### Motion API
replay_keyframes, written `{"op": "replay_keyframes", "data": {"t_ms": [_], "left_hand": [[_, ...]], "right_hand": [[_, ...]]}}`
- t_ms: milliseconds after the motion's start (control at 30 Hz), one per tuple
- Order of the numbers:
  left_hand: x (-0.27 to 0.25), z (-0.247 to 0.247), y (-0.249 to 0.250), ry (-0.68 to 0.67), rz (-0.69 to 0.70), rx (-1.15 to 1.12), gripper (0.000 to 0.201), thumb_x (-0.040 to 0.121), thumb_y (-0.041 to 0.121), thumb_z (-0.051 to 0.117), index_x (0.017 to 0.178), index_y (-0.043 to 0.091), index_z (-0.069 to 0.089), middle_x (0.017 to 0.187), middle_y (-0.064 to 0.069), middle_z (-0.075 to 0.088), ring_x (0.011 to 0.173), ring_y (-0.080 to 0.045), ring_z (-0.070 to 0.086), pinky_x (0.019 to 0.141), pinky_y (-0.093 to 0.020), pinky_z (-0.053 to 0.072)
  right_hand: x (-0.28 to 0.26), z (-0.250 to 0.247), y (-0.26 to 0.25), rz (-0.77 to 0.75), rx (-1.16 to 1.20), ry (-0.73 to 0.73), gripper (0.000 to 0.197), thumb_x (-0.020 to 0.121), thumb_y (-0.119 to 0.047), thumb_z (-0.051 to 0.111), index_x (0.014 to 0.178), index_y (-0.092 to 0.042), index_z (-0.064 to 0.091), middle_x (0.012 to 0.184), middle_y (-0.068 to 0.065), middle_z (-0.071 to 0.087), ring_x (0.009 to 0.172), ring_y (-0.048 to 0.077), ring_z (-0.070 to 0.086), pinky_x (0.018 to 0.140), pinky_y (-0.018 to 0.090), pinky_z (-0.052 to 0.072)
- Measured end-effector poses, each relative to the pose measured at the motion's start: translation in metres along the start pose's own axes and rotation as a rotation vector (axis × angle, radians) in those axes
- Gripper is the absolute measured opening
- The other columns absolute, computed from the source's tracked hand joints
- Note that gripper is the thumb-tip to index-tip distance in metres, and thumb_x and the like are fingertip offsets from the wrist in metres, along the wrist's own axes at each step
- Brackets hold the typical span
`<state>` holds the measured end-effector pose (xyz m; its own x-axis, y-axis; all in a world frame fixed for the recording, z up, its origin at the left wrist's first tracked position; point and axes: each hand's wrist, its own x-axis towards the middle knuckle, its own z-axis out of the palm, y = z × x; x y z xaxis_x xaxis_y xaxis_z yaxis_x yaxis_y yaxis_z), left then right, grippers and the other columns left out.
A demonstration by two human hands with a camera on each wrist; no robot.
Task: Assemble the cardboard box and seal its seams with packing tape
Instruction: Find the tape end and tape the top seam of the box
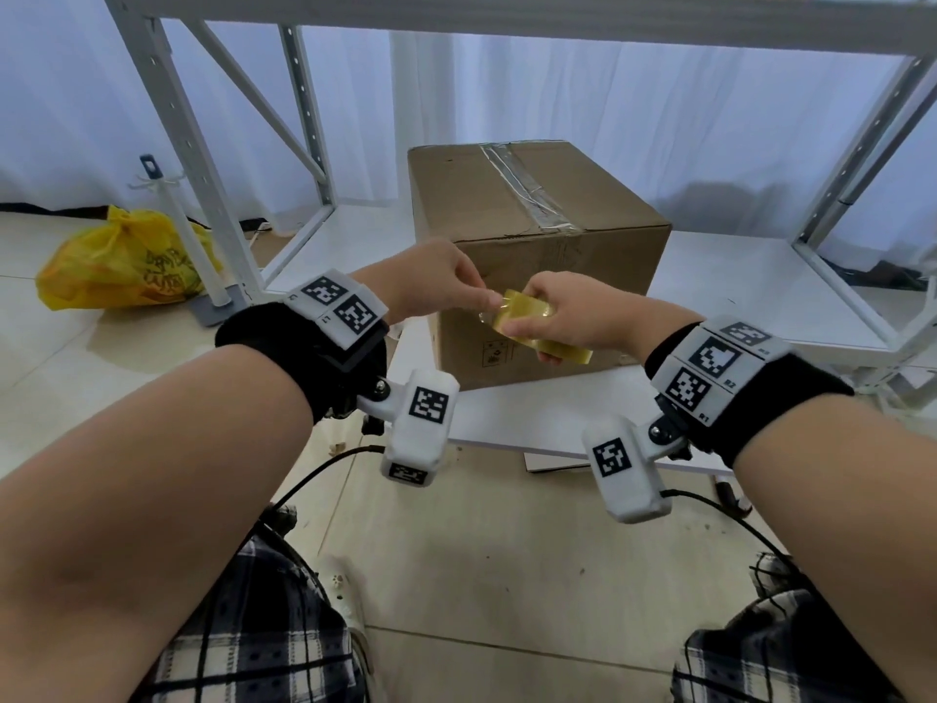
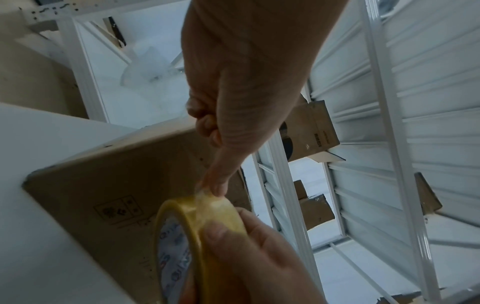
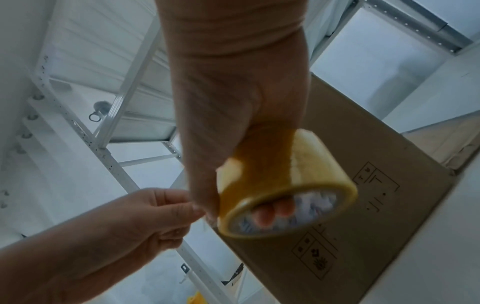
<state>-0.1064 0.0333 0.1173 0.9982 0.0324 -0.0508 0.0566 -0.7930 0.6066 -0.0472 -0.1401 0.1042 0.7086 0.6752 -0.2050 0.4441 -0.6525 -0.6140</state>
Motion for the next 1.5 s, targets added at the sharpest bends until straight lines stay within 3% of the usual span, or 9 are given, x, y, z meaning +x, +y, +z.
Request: {"op": "replay_keyframes", "data": {"t_ms": [167, 300, 567, 767, 900, 1000, 1133, 1300, 1500], "left_hand": [[0.0, 0.006, 0.005, 0.083, 0.015, -0.092, 0.011, 0.085, 0.017, 0.067, 0.086, 0.01, 0.075, 0.073, 0.001, 0.067, 0.071, -0.006, 0.056, 0.066, -0.018, 0.043], [0.0, 0.009, 0.007, 0.152, 0.035, -0.142, 0.01, 0.084, 0.011, 0.066, 0.084, 0.006, 0.075, 0.064, 0.005, 0.062, 0.05, 0.005, 0.05, 0.047, -0.005, 0.036], [-0.004, 0.01, 0.014, 0.202, 0.139, -0.166, 0.01, 0.087, 0.013, 0.065, 0.085, 0.008, 0.073, 0.064, 0.008, 0.061, 0.052, 0.005, 0.052, 0.053, -0.006, 0.039], [-0.001, -0.001, 0.001, 0.348, 0.033, -0.037, 0.011, 0.084, 0.038, 0.066, 0.082, 0.028, 0.068, 0.104, 0.0, 0.044, 0.107, -0.018, 0.041, 0.095, -0.038, 0.035], [-0.006, -0.003, 0.003, 0.438, 0.012, 0.084, 0.009, 0.08, 0.043, 0.07, 0.075, 0.035, 0.068, 0.126, 0.012, 0.041, 0.126, -0.013, 0.026, 0.102, -0.034, 0.016], [-0.009, -0.006, 0.003, 0.397, 0.09, 0.022, 0.009, 0.085, 0.033, 0.067, 0.08, 0.028, 0.073, 0.112, 0.011, 0.061, 0.106, 0.0, 0.05, 0.1, -0.026, 0.034], [-0.016, -0.007, 0.002, 0.207, 0.056, -0.197, 0.016, 0.093, 0.017, 0.058, 0.105, 0.015, 0.068, 0.078, -0.003, 0.071, 0.059, -0.005, 0.065, 0.055, -0.014, 0.049], [-0.021, -0.01, -0.009, 0.078, -0.043, -0.216, 0.052, 0.093, 0.016, 0.059, 0.14, 0.01, 0.035, 0.083, -0.014, 0.072, 0.058, -0.015, 0.067, 0.052, -0.021, 0.054], [-0.029, -0.023, -0.022, 0.166, 0.021, -0.181, 0.024, 0.09, 0.024, 0.063, 0.108, 0.011, 0.054, 0.104, -0.006, 0.065, 0.067, -0.017, 0.069, 0.055, -0.024, 0.056]], "right_hand": [[-0.001, -0.001, -0.003, 0.037, 0.087, -0.094, 0.029, 0.091, -0.012, 0.051, 0.119, -0.01, 0.046, 0.087, 0.01, 0.068, 0.074, 0.019, 0.067, 0.066, 0.028, 0.054], [0.0, -0.001, -0.004, 0.011, 0.026, -0.128, 0.024, 0.094, -0.019, 0.056, 0.116, -0.011, 0.051, 0.089, 0.006, 0.071, 0.078, 0.016, 0.069, 0.07, 0.026, 0.053], [-0.001, -0.002, 0.006, 0.064, -0.023, -0.114, 0.034, 0.094, -0.037, 0.056, 0.1, -0.004, 0.06, 0.076, 0.011, 0.072, 0.067, 0.024, 0.07, 0.071, 0.034, 0.059], [0.0, -0.01, 0.01, -0.013, 0.027, 0.1, 0.034, 0.088, -0.045, 0.061, 0.092, -0.012, 0.053, 0.073, 0.008, 0.07, 0.058, 0.018, 0.068, 0.062, 0.03, 0.058], [0.002, -0.007, 0.011, 0.006, 0.003, 0.152, 0.036, 0.088, -0.047, 0.061, 0.092, -0.013, 0.049, 0.072, 0.007, 0.069, 0.053, 0.015, 0.065, 0.054, 0.026, 0.052], [0.001, -0.007, 0.009, 0.016, -0.011, 0.181, 0.037, 0.089, -0.048, 0.06, 0.093, -0.013, 0.047, 0.072, 0.007, 0.068, 0.055, 0.017, 0.066, 0.054, 0.026, 0.052], [0.0, -0.008, 0.009, 0.02, -0.12, 0.247, 0.041, 0.087, -0.05, 0.061, 0.098, -0.013, 0.046, 0.081, 0.006, 0.065, 0.063, 0.019, 0.067, 0.057, 0.03, 0.054], [-0.006, -0.01, 0.016, 0.068, -0.413, 0.288, 0.044, 0.088, -0.054, 0.058, 0.094, -0.012, 0.045, 0.081, 0.002, 0.057, 0.068, 0.016, 0.054, 0.064, 0.031, 0.042], [-0.009, -0.022, 0.029, 0.064, -0.426, 0.304, 0.046, 0.084, -0.057, 0.06, 0.1, -0.016, 0.048, 0.087, -0.001, 0.057, 0.075, 0.018, 0.056, 0.068, 0.033, 0.046]]}}
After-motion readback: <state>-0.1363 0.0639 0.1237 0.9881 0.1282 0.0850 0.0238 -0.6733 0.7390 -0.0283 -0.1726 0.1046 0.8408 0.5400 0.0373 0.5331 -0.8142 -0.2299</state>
